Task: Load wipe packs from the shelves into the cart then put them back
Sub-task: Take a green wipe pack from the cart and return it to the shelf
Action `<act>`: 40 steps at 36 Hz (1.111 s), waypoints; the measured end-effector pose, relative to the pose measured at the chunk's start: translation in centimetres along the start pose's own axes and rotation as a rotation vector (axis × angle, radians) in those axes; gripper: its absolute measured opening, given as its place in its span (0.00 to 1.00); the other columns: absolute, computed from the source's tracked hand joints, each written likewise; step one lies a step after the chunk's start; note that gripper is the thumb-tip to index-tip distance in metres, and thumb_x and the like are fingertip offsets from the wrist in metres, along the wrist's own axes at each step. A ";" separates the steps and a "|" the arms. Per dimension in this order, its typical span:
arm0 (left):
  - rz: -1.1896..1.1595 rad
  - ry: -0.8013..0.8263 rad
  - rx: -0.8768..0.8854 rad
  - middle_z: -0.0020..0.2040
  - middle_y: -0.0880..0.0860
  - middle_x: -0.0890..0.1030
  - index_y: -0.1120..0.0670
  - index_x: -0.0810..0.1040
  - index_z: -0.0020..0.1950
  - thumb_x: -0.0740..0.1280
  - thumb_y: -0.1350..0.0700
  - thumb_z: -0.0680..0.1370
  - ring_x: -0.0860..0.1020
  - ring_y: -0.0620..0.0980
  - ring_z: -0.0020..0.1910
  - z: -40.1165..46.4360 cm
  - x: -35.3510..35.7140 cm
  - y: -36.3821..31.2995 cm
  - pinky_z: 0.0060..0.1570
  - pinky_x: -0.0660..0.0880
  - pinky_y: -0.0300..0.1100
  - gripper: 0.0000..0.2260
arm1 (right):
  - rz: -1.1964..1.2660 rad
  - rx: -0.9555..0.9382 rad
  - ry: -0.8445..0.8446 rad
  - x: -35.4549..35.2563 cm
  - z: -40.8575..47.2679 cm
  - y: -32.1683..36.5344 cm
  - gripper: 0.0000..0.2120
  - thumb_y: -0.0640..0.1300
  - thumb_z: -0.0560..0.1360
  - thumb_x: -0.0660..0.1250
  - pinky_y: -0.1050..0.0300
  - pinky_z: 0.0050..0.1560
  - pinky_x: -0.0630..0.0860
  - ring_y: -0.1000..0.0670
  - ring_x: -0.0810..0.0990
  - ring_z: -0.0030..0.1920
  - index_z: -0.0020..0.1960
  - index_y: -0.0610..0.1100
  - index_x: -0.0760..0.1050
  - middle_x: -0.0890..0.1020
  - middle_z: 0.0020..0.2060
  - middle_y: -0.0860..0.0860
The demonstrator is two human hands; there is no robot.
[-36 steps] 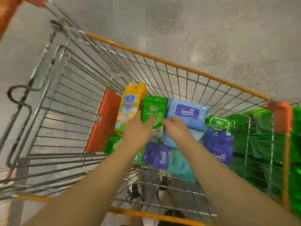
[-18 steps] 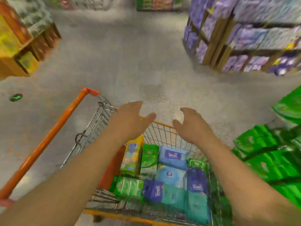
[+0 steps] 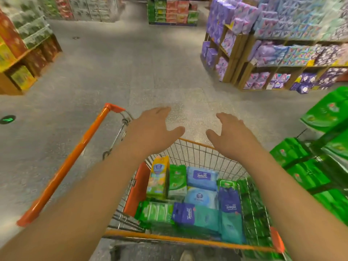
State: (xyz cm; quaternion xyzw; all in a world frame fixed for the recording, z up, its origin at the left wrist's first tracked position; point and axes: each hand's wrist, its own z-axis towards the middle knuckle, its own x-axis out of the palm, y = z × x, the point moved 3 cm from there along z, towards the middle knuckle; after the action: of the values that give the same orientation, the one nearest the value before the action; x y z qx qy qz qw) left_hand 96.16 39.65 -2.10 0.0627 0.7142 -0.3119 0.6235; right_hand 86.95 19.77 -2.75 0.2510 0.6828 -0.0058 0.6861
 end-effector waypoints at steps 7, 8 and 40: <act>-0.038 0.076 -0.010 0.81 0.47 0.61 0.46 0.59 0.82 0.61 0.31 0.78 0.61 0.50 0.79 2.3 4.0 0.1 0.76 0.60 0.50 0.37 | 0.070 0.035 0.073 3.5 0.9 -2.6 0.33 0.55 0.82 0.61 0.48 0.79 0.54 0.46 0.60 0.78 0.81 0.43 0.56 0.62 0.79 0.46; -0.042 0.086 -0.016 0.81 0.47 0.62 0.46 0.59 0.82 0.62 0.31 0.78 0.61 0.50 0.79 2.8 4.7 -0.1 0.75 0.60 0.49 0.37 | 0.080 0.040 0.090 4.2 1.4 -3.2 0.33 0.55 0.82 0.61 0.48 0.79 0.55 0.45 0.61 0.78 0.81 0.43 0.56 0.63 0.79 0.46; -0.758 0.444 -0.957 0.76 0.50 0.70 0.49 0.67 0.78 0.63 0.33 0.75 0.69 0.55 0.74 7.2 37.2 8.9 0.73 0.66 0.54 0.36 | 0.631 0.645 0.593 36.9 7.1 -14.5 0.21 0.53 0.78 0.70 0.45 0.61 0.75 0.43 0.82 0.56 0.59 0.36 0.78 0.84 0.54 0.40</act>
State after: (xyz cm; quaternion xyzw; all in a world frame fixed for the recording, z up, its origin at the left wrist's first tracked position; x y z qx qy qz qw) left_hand 98.55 31.85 -40.13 -0.4154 0.8587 -0.1374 0.2669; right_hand 90.98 16.95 -42.72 0.6328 0.7021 0.0626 0.3205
